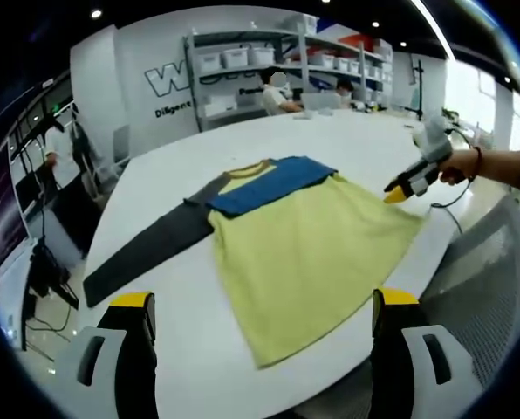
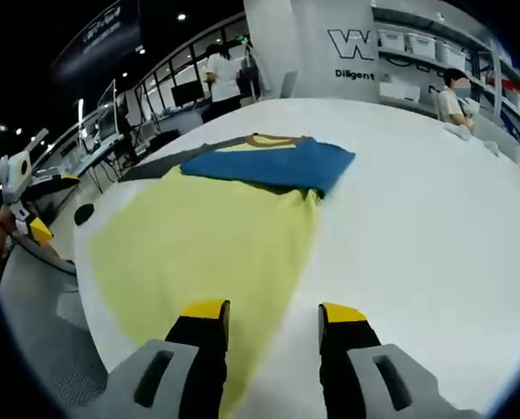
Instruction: Fold the garment on the visible template until the final outline fits inside the template.
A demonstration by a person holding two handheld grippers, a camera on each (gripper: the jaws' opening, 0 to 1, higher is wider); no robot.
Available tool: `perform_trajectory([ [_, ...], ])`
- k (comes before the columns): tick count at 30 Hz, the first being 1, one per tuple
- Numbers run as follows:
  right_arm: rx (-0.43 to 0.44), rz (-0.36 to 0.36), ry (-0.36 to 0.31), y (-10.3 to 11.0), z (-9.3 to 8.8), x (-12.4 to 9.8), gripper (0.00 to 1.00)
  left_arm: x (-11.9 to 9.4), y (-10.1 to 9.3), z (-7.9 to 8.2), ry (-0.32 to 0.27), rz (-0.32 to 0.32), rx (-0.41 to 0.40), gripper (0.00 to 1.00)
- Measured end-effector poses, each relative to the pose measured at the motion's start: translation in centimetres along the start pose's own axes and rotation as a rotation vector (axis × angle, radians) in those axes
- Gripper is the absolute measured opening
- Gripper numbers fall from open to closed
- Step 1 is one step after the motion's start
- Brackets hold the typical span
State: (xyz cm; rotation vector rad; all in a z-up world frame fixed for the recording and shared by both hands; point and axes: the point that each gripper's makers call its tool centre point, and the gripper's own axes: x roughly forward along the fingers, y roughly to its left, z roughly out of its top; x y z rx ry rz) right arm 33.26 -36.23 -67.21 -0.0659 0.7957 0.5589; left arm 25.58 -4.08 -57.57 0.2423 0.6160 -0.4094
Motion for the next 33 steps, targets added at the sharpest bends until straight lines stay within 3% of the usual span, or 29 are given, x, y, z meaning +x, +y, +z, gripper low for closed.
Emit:
perform_trajectory([
  [7, -0.008, -0.021, 0.011, -0.2, -0.3, 0.1, 0.08, 0.0, 0.3, -0.3, 0.011, -0.002, 0.004, 0.99],
  [14, -0.017, -0.017, 0.021, 0.4, -0.5, 0.6, 0.01, 0.0, 0.8, -0.5, 0.011, -0.002, 0.007, 0.99],
  [16, -0.082, -0.044, 0.052, 0.0, -0.9, 0.4, 0.0, -0.1, 1.0, -0.6, 0.011, -0.001, 0.007, 0.99],
  [33, -0.082, -0.052, 0.068, -0.6, -2.0, -0.9, 0.0, -0.1, 1.2, -1.2, 0.025, 0.005, -0.005, 0.99],
])
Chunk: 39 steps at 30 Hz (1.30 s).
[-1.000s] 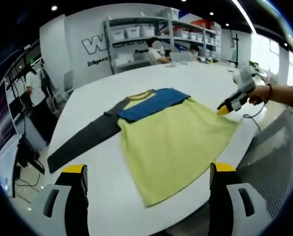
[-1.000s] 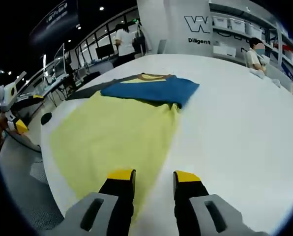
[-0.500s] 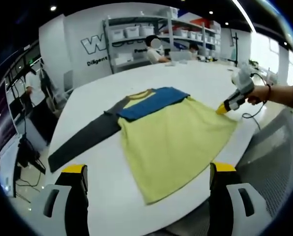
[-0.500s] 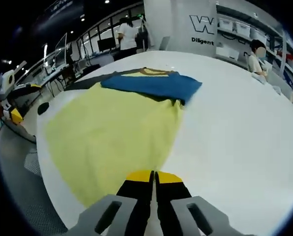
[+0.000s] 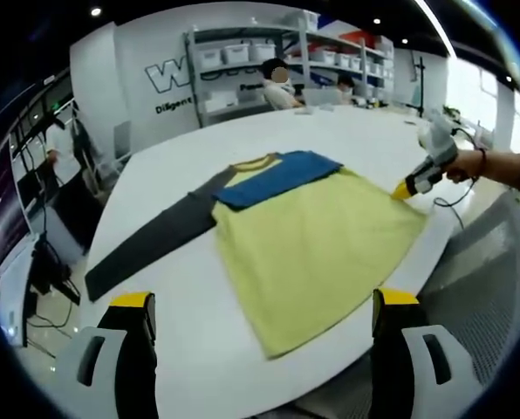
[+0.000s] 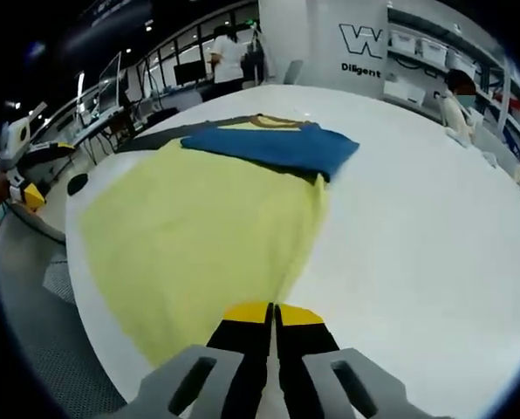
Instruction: Fold the garment on the visible template until the final outline fits inside the template.
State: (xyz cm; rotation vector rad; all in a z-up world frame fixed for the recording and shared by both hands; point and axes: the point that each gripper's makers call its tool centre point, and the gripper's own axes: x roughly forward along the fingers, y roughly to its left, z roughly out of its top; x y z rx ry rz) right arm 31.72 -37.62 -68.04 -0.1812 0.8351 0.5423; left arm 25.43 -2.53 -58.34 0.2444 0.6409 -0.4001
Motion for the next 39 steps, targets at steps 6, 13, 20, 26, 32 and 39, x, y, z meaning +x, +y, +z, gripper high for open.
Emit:
perform_trajectory([
  [6, 0.011, -0.009, 0.005, -0.2, -0.5, -0.5, 0.0, -0.1, -0.3, -0.2, 0.003, 0.0, -0.007, 0.99],
  [13, 0.021, -0.018, 0.006, -0.3, -1.1, -1.1, 0.0, -0.3, -0.1, -0.5, 0.008, 0.007, -0.018, 0.99],
  [20, 0.029, -0.022, 0.015, -0.1, -1.6, -1.4, 0.0, -0.3, 0.0, -0.6, 0.006, 0.01, -0.029, 0.99],
  [26, 0.01, -0.027, 0.001, 0.0, -1.6, -1.3, 0.0, -0.2, -0.1, -0.6, 0.01, 0.011, -0.035, 0.99],
  [32, 0.046, -0.008, -0.099, 0.7, -0.2, -1.3, 0.24, -0.6, 0.0, -0.5, 0.008, 0.024, -0.055, 0.99],
  [39, 0.141, 0.018, -0.265, 1.3, 3.9, -3.1, 0.62, -0.8, 1.3, -0.5, 0.006, 0.057, -0.083, 0.99],
])
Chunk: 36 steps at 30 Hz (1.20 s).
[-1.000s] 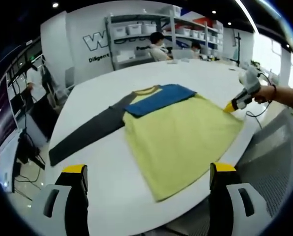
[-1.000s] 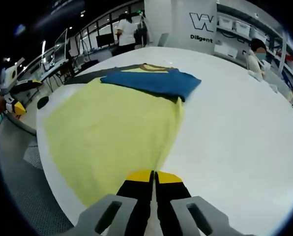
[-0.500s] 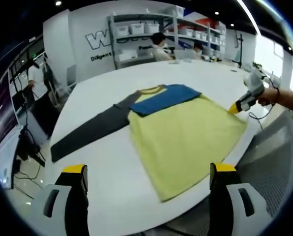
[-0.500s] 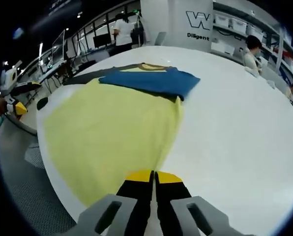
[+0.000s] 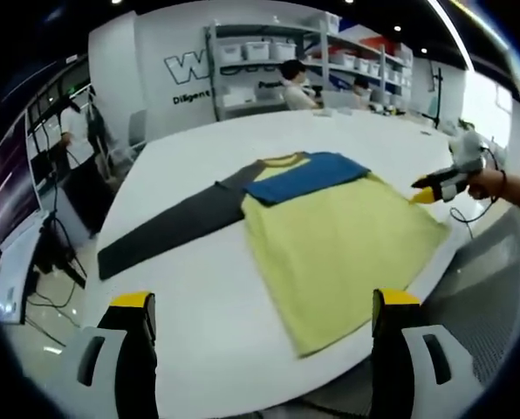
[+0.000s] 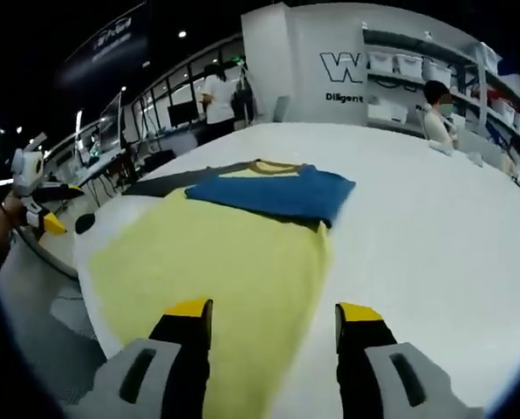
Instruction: Fold the garment on the visible template until the final outline fits inside the template.
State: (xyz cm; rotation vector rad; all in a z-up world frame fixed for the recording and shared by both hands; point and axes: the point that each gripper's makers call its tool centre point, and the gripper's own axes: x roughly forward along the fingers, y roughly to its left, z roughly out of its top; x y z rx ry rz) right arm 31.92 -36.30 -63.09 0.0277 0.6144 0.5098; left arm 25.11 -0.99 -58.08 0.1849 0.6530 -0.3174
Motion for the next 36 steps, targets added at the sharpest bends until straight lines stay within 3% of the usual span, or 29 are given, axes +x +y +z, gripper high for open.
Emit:
perform_trajectory([
  [4, 0.022, 0.011, -0.065, 0.6, 2.2, -0.8, 0.86, -0.2, 1.2, 0.3, -0.008, 0.029, -0.02, 0.99],
  [8, 0.005, 0.006, -0.115, 1.2, 4.0, -2.2, 0.99, -0.3, 2.9, 0.4, -0.008, 0.068, -0.029, 0.99],
  [16, -0.034, 0.039, -0.119, 2.9, 5.3, -4.8, 0.99, 0.3, 5.8, 0.3, -0.002, 0.115, -0.051, 0.99],
  [25, -0.043, 0.089, -0.102, 5.3, 5.5, -6.6, 0.99, 2.0, 10.0, 0.4, 0.011, 0.174, -0.075, 0.99],
  [27, -0.044, 0.108, -0.106, 5.8, 5.5, -6.8, 0.99, 2.5, 10.9, 0.6, 0.008, 0.176, -0.117, 0.99],
  [34, -0.07, 0.115, -0.075, 6.2, 4.9, -7.0, 0.99, 3.9, 13.7, 1.6, -0.019, 0.191, -0.167, 0.99],
  [35, -0.073, 0.115, -0.076, 6.3, 4.9, -7.0, 0.99, 4.2, 14.6, 1.8, -0.03, 0.19, -0.19, 0.99],
  [36, -0.076, 0.117, -0.077, 6.3, 4.9, -7.0, 0.99, 4.5, 15.0, 2.5, -0.079, 0.185, -0.212, 0.99],
])
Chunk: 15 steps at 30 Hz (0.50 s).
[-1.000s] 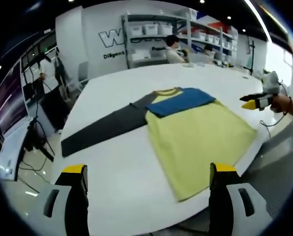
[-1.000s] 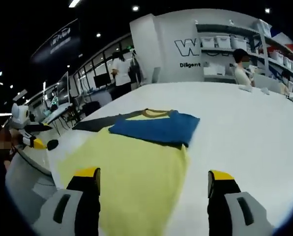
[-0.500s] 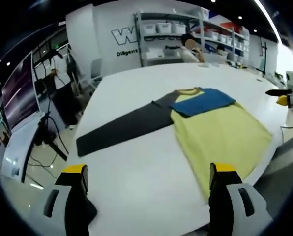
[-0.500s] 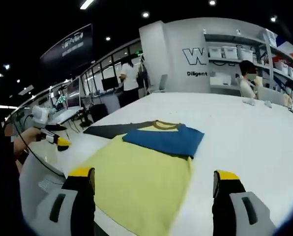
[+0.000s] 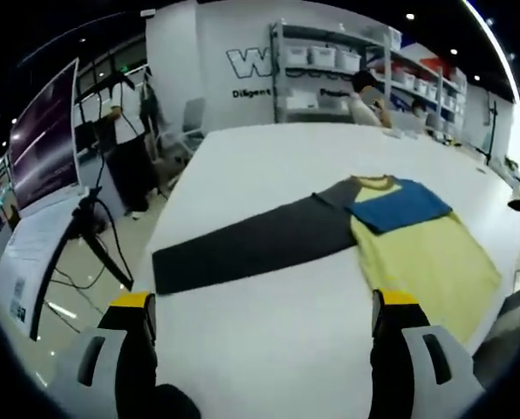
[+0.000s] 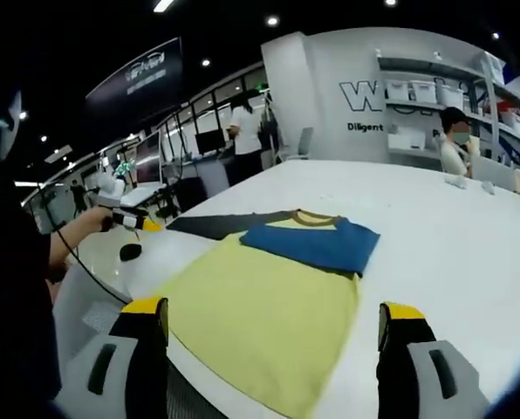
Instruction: Fold the garment on the visible template until the final outline fits inside the template.
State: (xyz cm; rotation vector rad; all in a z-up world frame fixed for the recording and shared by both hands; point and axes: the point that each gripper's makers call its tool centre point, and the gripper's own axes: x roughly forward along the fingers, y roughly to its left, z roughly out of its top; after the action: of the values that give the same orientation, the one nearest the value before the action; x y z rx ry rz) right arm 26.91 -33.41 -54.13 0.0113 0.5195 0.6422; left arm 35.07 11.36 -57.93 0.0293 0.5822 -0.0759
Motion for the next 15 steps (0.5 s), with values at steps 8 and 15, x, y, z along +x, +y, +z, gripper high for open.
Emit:
perform_trajectory([
  [8, 0.005, -0.008, 0.011, 0.2, -0.1, 0.0, 0.99, 2.5, 4.6, -0.6, 0.026, 0.037, -0.037, 0.98],
  [15, 0.029, -0.039, 0.021, -0.5, -0.6, 0.2, 0.99, 5.5, 7.0, -3.5, 0.112, 0.053, -0.184, 0.92],
])
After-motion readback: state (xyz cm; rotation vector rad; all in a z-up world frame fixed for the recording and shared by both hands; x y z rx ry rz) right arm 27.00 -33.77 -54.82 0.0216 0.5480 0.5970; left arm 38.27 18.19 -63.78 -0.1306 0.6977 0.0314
